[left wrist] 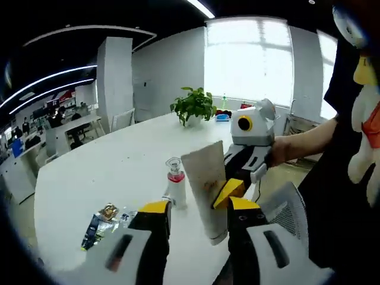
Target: Arrange the skincare products in the storage area until every visible bottle or jar stands upright without overlapping.
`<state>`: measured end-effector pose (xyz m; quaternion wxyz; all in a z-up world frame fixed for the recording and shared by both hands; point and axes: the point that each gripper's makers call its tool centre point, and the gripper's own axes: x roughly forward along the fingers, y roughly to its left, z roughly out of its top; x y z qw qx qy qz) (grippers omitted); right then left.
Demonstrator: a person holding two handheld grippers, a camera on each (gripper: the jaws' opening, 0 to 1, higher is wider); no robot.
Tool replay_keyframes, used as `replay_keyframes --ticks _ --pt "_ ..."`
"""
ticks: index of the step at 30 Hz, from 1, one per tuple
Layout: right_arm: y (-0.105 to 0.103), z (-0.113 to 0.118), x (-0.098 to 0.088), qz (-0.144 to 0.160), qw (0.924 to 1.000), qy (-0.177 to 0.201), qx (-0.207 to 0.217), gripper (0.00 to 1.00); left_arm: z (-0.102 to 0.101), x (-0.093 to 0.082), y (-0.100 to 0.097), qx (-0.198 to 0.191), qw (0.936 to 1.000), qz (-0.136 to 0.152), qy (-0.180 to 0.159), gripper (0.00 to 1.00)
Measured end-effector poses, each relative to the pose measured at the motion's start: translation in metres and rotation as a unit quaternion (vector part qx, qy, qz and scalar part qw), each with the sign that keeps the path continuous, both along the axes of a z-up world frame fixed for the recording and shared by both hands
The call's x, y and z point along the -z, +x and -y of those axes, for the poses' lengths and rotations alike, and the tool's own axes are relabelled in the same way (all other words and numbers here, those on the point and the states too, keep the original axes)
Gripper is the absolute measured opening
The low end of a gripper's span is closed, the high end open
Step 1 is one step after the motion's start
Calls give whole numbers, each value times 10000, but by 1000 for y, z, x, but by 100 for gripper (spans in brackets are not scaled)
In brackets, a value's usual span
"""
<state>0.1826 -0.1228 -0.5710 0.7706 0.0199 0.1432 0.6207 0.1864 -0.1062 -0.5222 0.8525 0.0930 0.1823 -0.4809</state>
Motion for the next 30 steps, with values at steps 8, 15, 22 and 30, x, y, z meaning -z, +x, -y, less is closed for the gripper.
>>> replay_keyframes --ticks 8,15,22,30 --pt "-23 -10 -8 348 9957 -35 -856 13 25 -3 -8 839 9961 178 197 35" --pt "-26 -13 -7 426 9918 -4 -1203 13 37 -1 -19 1301 9900 278 474 22" --pt "-27 -7 2 591 9878 -414 -1379 14 41 13 -23 1662 9796 416 1049 16" --pt "-28 7 19 689 9838 -834 -1432 15 56 28 -26 2067 9668 464 1431 13"
